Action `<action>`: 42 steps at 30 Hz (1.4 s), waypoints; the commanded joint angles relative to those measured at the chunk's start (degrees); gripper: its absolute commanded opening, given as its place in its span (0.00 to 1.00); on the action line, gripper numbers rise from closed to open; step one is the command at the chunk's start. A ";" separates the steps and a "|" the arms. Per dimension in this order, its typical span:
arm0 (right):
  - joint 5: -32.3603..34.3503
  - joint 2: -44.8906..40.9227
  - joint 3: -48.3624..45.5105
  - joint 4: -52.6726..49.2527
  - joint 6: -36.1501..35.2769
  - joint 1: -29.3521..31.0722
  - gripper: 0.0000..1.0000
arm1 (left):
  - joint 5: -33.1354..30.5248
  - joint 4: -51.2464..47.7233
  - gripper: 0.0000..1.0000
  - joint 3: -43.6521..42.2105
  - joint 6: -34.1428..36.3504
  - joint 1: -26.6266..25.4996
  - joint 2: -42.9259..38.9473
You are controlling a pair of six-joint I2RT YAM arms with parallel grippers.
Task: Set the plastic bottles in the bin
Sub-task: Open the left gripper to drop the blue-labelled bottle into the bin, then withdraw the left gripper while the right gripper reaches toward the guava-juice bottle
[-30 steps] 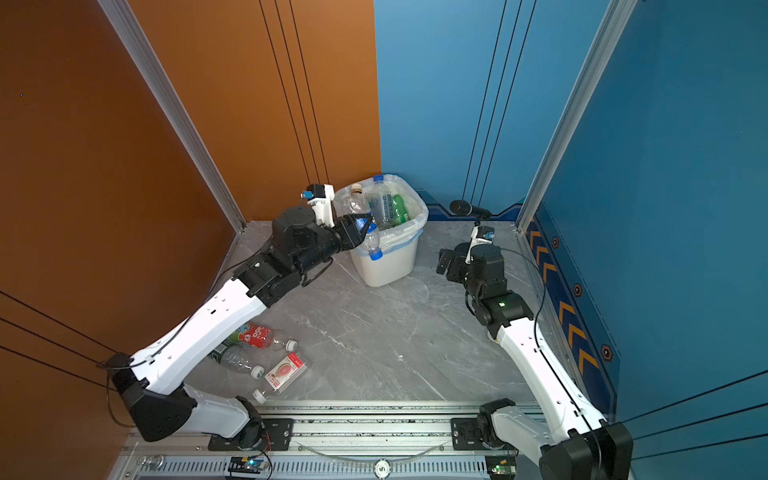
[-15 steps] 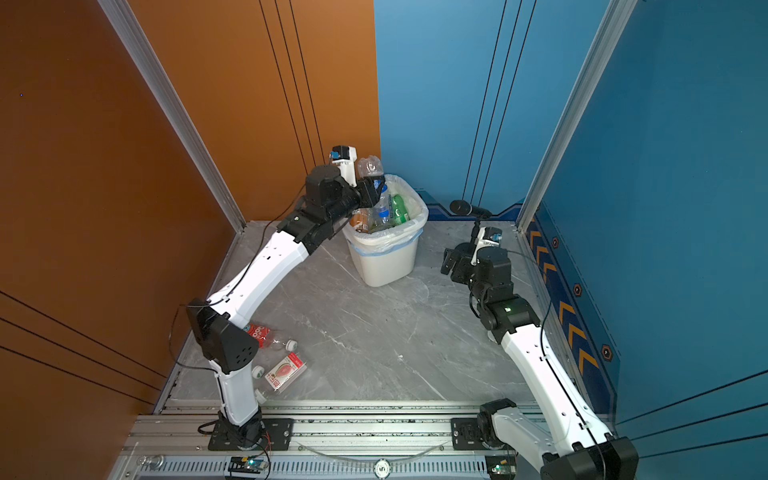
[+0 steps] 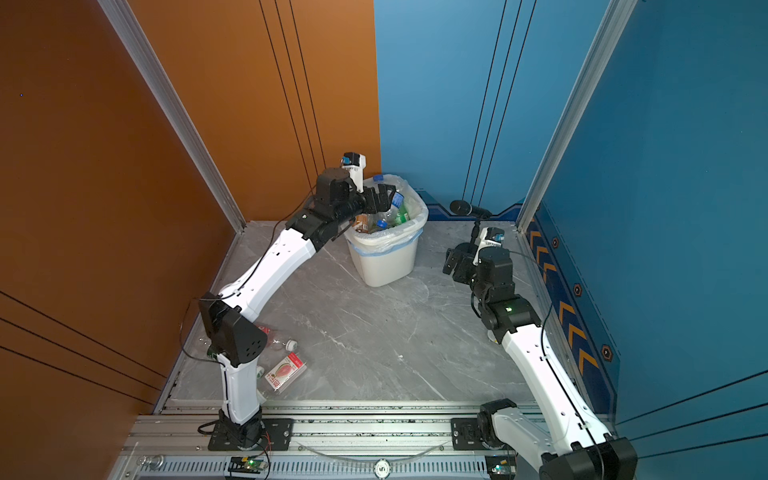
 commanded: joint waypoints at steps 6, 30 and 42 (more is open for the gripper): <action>-2.63 1.43 -0.09 -0.69 1.15 -0.43 1.00 | -2.54 7.61 0.98 -20.46 -0.69 3.44 -19.28; -5.44 10.85 2.19 0.12 -4.82 19.76 1.00 | -7.43 5.62 0.98 -66.46 -12.78 11.87 -49.31; -26.12 28.53 10.21 3.92 -30.68 40.80 1.00 | -4.58 1.67 0.98 -73.05 -15.42 20.81 -58.35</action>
